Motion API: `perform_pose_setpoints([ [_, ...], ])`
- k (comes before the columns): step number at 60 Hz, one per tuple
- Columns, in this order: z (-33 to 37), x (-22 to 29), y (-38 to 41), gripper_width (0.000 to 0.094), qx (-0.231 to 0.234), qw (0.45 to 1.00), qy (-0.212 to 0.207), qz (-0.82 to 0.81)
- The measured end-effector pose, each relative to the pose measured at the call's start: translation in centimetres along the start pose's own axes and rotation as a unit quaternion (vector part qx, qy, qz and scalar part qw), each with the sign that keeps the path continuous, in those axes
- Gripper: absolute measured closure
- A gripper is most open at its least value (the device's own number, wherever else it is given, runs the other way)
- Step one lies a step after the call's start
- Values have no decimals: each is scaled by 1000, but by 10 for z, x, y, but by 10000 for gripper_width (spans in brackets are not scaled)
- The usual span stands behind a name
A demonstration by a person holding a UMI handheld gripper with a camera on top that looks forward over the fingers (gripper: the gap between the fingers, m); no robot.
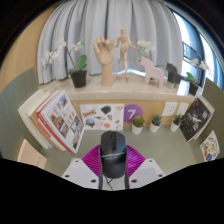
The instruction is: Arrange mouse
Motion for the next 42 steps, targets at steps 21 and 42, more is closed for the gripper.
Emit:
perform_pose_setpoints([
  [21,-58,-147,52,616,-4,990,142,22],
  [42,-29,-123,45,67,7,992,128,-3],
])
Point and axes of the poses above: the point between the fingertips, and its own axes, seen from behind it with the camera up: y to the left, x up, z backward, against the way the camera looks, the point moved 8 cm from there along z, backward, against the way the camera looks, and after that the axes turned 2 degrees about -x, right-handed, at the moved point
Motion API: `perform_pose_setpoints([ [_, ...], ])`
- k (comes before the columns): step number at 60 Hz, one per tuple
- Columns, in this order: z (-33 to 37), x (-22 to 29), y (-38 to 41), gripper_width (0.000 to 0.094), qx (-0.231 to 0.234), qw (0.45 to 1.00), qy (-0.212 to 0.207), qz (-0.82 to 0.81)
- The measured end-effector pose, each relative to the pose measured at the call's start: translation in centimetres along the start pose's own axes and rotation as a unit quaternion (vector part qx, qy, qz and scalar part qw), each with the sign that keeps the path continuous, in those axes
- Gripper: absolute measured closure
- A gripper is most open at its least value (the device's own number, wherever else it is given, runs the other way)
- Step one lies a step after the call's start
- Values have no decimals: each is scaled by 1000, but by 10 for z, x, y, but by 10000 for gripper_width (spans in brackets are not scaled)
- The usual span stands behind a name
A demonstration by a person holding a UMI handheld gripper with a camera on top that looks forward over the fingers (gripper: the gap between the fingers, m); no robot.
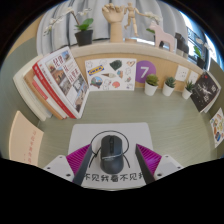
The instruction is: Arrange mouse
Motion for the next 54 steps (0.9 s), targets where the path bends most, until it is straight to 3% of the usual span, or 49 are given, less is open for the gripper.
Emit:
perform_pose_setpoints([
  [15,117,41,-28,63,13,996,-88,-4],
  [29,211,30,-79,65,12,986,-165,-8],
  [38,248,-3,-114,77,11,983,-183,-5],
  [54,280,-58,-179,78,-7,985,-175,-4],
])
Point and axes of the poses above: the point between the fingertips, and its own axes, seen from behind it with the camera up: y to the left, x up, z backward, against the way the camera looks, the point moved 8 cm from there along z, backward, against the way the camera looks, and after that the axes turned 2 degrees about -x, right-handed, at the moved point
